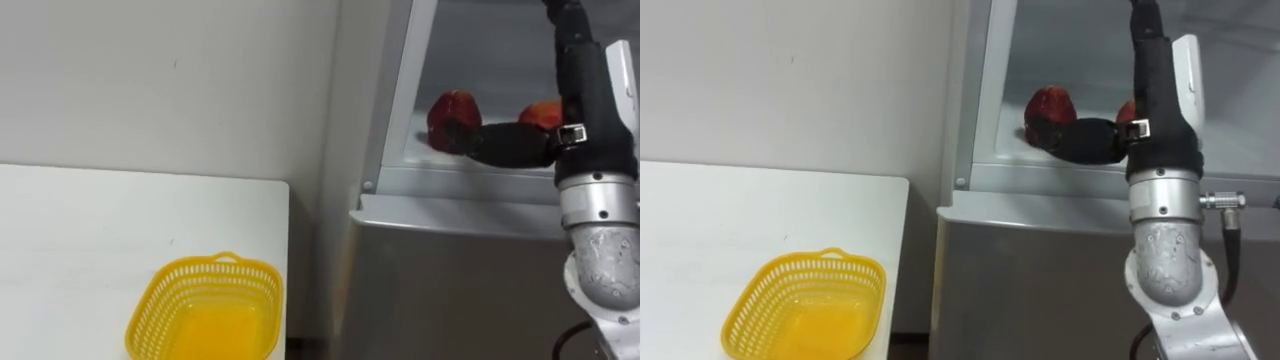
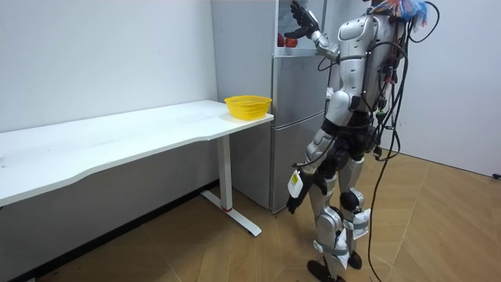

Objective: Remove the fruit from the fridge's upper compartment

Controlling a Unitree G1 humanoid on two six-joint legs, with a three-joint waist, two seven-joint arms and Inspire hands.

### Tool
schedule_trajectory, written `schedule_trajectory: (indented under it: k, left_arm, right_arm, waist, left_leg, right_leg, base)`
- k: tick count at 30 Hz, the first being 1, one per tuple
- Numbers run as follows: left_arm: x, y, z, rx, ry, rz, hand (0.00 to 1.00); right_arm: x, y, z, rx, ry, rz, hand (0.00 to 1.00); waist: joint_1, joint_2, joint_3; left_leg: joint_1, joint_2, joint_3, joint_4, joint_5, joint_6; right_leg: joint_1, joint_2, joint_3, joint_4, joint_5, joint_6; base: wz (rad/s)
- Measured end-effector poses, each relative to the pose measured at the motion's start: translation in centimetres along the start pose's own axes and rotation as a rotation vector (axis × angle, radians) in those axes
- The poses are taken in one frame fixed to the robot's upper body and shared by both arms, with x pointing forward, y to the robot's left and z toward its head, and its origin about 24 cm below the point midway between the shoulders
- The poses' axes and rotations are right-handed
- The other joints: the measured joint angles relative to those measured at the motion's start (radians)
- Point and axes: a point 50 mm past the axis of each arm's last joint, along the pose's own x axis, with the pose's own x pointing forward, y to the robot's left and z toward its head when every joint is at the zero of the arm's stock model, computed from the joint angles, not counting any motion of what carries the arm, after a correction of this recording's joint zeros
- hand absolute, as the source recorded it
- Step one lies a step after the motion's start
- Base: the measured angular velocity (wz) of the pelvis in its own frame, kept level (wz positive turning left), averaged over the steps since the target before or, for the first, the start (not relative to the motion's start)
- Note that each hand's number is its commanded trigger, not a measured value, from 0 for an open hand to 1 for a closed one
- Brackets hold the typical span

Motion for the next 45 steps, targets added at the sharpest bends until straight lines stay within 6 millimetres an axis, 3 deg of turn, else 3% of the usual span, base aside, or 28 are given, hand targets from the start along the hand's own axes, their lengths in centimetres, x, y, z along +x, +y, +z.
schedule_trajectory:
  k: [6, 13, 21, 31, 36, 45]
  left_arm:
    - [0.0, 0.2, -0.3, -0.022, 0.014, 0.0, 0.0]
    - [-0.3, 0.9, -0.9, -0.071, 0.03, 0.018, 0.0]
    - [-0.5, 1.8, -1.3, -0.047, 0.056, 0.041, 0.0]
    - [-0.5, 1.8, -1.7, -0.047, 0.071, 0.042, 0.0]
    - [-0.6, 1.5, -2.0, -0.048, 0.078, 0.034, 0.0]
    - [-0.6, 1.5, -2.1, -0.05, 0.082, 0.034, 0.0]
  right_arm:
    - [0.1, 0.0, -0.4, 0.015, 0.032, 0.016, 0.0]
    - [1.6, -0.9, -1.5, 0.027, 0.116, 0.02, 0.0]
    - [3.0, -1.7, -2.0, -0.029, 0.161, 0.038, 0.0]
    - [4.0, -1.4, -1.9, -0.054, 0.179, 0.068, 0.0]
    - [4.6, -1.3, -1.5, -0.054, 0.17, 0.068, 0.0]
    - [4.4, -0.5, -1.5, -0.063, 0.168, 0.133, 0.0]
  waist:
    - [0.0, -0.003, 0.0011]
    - [-0.001, -0.005, -0.0004]
    - [0.0, -0.011, -0.0063]
    - [0.003, -0.013, -0.007]
    - [0.003, -0.025, -0.0142]
    - [0.004, -0.033, -0.0108]
  left_leg:
    - [-0.001, 0.0, -0.002, -0.001, 0.0, 0.0]
    - [-0.007, 0.0, -0.008, -0.001, 0.0, 0.0]
    - [-0.005, 0.0, -0.009, 0.0, 0.0, 0.0]
    - [-0.007, 0.0, -0.009, 0.0, 0.0, -0.001]
    - [-0.003, 0.0, -0.012, 0.0, 0.001, -0.001]
    - [-0.003, -0.002, -0.026, 0.0, 0.0, -0.001]
  right_leg:
    - [0.0, 0.0, 0.0, -0.001, 0.0, 0.0]
    - [-0.005, -0.002, -0.012, 0.0, 0.0, 0.0]
    - [-0.002, -0.002, -0.024, 0.0, 0.0, 0.0]
    - [-0.002, -0.007, -0.075, 0.0, 0.0, 0.0]
    - [0.004, -0.007, -0.079, 0.0, 0.0, 0.0]
    - [0.015, -0.015, -0.102, -0.001, 0.0, 0.0]
  base:
    - [0.0]
    - [0.02]
    - [0.0]
    - [0.0]
    - [0.0]
    - [0.05]
